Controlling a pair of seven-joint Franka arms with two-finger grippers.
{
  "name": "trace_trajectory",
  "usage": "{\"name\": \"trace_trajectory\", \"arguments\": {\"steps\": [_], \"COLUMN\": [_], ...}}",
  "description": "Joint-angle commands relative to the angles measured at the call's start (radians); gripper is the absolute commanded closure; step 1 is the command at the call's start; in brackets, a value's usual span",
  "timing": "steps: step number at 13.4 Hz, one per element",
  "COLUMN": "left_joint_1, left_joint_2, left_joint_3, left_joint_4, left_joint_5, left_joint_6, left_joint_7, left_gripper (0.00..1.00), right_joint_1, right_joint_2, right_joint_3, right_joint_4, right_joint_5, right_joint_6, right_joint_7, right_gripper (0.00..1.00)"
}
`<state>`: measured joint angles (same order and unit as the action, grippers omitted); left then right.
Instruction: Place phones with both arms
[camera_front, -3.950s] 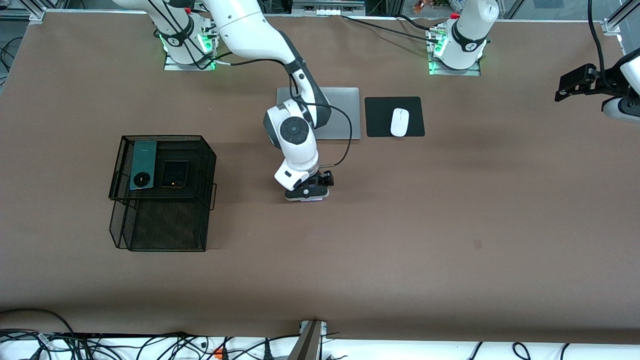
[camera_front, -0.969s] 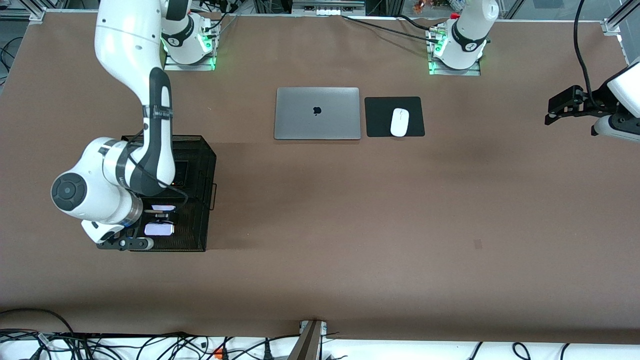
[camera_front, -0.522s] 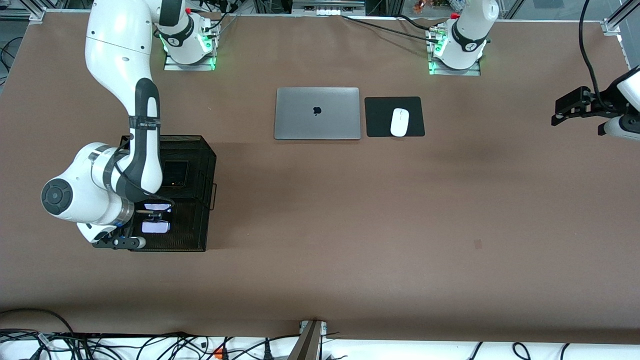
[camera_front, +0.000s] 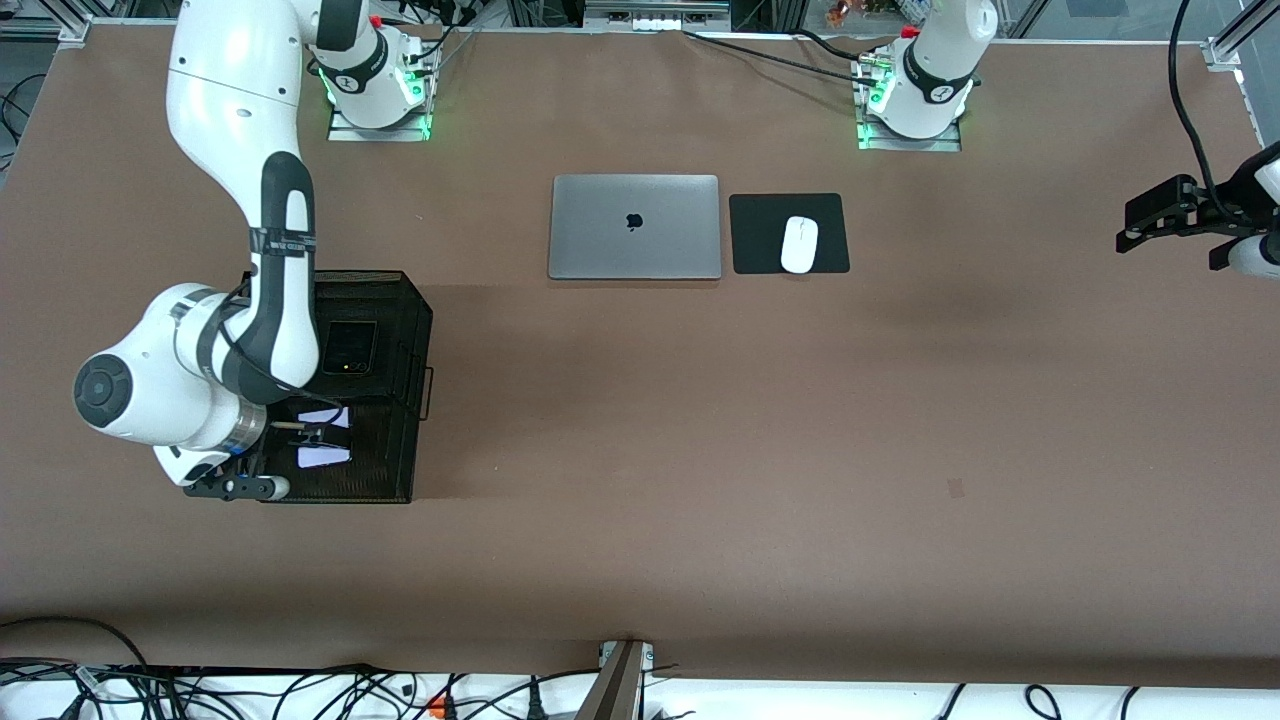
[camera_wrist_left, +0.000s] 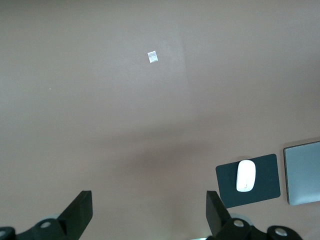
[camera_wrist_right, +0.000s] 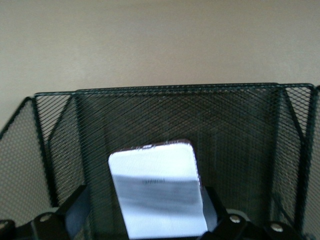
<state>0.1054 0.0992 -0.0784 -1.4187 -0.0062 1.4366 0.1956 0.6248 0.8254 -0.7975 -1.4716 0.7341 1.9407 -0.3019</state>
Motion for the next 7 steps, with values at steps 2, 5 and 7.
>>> {"name": "trace_trajectory", "arguments": {"steps": [2, 5, 7], "left_joint_1": [0.007, 0.007, 0.007], "left_joint_2": [-0.009, -0.009, -0.007], "left_joint_3": [-0.008, -0.008, -0.008], "left_joint_4": [-0.008, -0.006, -0.006], "left_joint_5": [0.022, 0.022, 0.022], "left_joint_6": [-0.002, -0.002, -0.002], "left_joint_7": [-0.008, -0.010, -0.013], "left_gripper": [0.00, 0.00, 0.00], "right_joint_1": [-0.002, 0.010, 0.009], "right_joint_2": [-0.038, -0.052, -0.081], "right_joint_3": [-0.135, -0.250, -0.287], "right_joint_4": [0.166, 0.269, 0.310], "right_joint_5": [0.007, 0.008, 0.007], "right_joint_6": [-0.343, -0.552, -0.643], "right_joint_7": [0.052, 0.064, 0.064], "right_gripper": [0.01, 0.01, 0.01]}}
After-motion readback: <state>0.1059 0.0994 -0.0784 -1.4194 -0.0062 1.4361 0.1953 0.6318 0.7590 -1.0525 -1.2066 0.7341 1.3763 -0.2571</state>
